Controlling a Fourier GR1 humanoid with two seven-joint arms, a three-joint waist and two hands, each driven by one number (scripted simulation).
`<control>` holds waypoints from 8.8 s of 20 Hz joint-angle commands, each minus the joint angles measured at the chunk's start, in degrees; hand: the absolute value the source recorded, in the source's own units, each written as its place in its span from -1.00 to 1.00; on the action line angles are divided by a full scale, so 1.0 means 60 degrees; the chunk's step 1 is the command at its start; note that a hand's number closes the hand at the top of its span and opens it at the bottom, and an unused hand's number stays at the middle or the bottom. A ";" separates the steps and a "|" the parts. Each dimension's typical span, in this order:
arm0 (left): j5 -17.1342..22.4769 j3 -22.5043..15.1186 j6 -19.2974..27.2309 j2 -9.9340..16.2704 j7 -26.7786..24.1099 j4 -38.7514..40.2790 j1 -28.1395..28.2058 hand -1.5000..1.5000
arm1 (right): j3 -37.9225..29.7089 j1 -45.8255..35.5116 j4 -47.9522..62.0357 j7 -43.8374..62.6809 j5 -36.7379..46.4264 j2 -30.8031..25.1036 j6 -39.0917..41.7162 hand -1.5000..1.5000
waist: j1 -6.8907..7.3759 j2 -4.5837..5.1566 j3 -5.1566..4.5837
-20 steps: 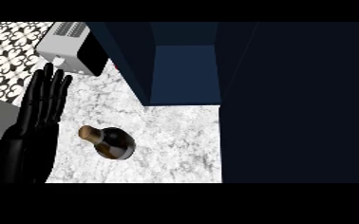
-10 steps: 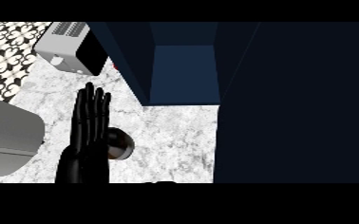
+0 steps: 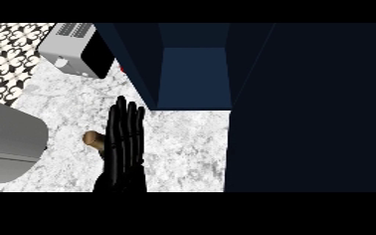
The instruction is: Pick up the wine, place it into the cabinet and close the cabinet
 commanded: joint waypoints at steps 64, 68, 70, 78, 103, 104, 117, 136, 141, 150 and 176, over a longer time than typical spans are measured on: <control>0.5281 0.3574 -0.0807 0.1188 -0.4216 0.1250 0.3063 -1.00 | 0.0210 -0.1862 -0.1986 0.3456 0.0637 0.0399 -0.1068 -1.00 | 0.0034 0.0003 -0.0027; 0.6448 0.4013 -0.2239 0.1273 -0.5579 0.1428 0.4456 -1.00 | 0.0111 -0.1276 -0.2105 0.3196 0.0439 0.0396 -0.0727 -1.00 | 0.0069 -0.0018 -0.0022; 0.6924 0.4812 -0.2634 0.1235 -0.5615 0.2105 0.3874 -1.00 | -0.0142 -0.2026 -0.2087 0.3767 0.0337 0.0302 -0.0938 -1.00 | 0.0057 0.0002 -0.0021; 0.7268 0.5201 -0.3932 0.0792 -0.6889 0.4430 0.3296 -1.00 | -0.0421 -0.2678 -0.2130 0.4406 0.0244 0.0260 -0.1115 -1.00 | 0.0020 0.0010 -0.0018; 0.7428 0.6323 -0.5806 0.0113 -0.8914 0.8195 0.2071 -1.00 | 0.0319 -0.2923 -0.1837 0.4394 0.1035 0.0851 -0.1079 -1.00 | 0.0024 0.0014 -0.0016; 0.7498 0.6518 -0.5344 0.0155 -0.8150 0.7948 0.1435 -1.00 | -0.0664 -0.1587 -0.2129 0.3487 -0.0052 0.0404 -0.0182 -1.00 | -0.0035 0.0016 -0.0002; 0.7883 0.7008 -0.6487 -0.0002 -0.8967 0.8921 0.1220 -1.00 | -0.0655 -0.2527 -0.2055 0.4220 0.0154 0.0442 -0.0488 -1.00 | 0.0018 0.0014 -0.0008; 0.7575 0.6412 -1.0127 0.2557 -0.8756 1.0150 0.0433 1.00 | -0.0552 -0.2626 -0.1462 0.3894 0.0500 0.0860 -0.0581 -1.00 | -0.0030 0.0013 -0.0009; 0.7226 0.6942 -0.9993 0.2725 -0.8967 1.0398 -0.0306 1.00 | -0.0773 -0.2944 -0.1305 0.4050 0.0287 0.0758 -0.0533 -1.00 | 0.0028 0.0018 -0.0008; 0.6728 0.6814 -0.8743 0.2436 -0.9313 0.7279 0.0988 1.00 | -0.0961 -0.2840 -0.1086 0.3821 0.0125 0.0728 -0.0302 -1.00 | 0.0131 -0.0007 0.0003; 0.5901 0.4560 -0.6291 0.0564 -0.2044 0.2011 -0.1590 1.00 | -0.0718 -0.2772 -0.1412 0.4102 0.0175 0.0934 -0.0301 -1.00 | -0.0006 0.0007 -0.0001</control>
